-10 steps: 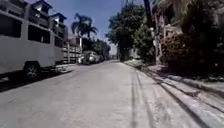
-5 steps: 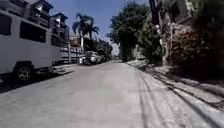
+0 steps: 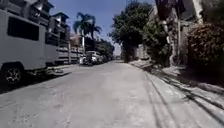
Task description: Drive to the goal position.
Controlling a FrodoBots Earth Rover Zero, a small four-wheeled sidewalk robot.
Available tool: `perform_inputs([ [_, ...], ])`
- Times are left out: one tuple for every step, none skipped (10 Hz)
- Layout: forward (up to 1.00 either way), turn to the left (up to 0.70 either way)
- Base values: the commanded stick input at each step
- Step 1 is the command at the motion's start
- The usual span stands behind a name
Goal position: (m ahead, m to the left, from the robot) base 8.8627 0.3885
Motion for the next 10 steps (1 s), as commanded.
perform_inputs([
  [1.00, -0.38],
  [1.00, -0.34],
  [1.00, -0.06],
  [1.00, 0.00],
  [1.00, 0.02],
  [1.00, 0.02],
  [1.00, 0.02],
  [1.00, 0.02],
  [1.00, 0.02],
  [1.00, 0.02],
])
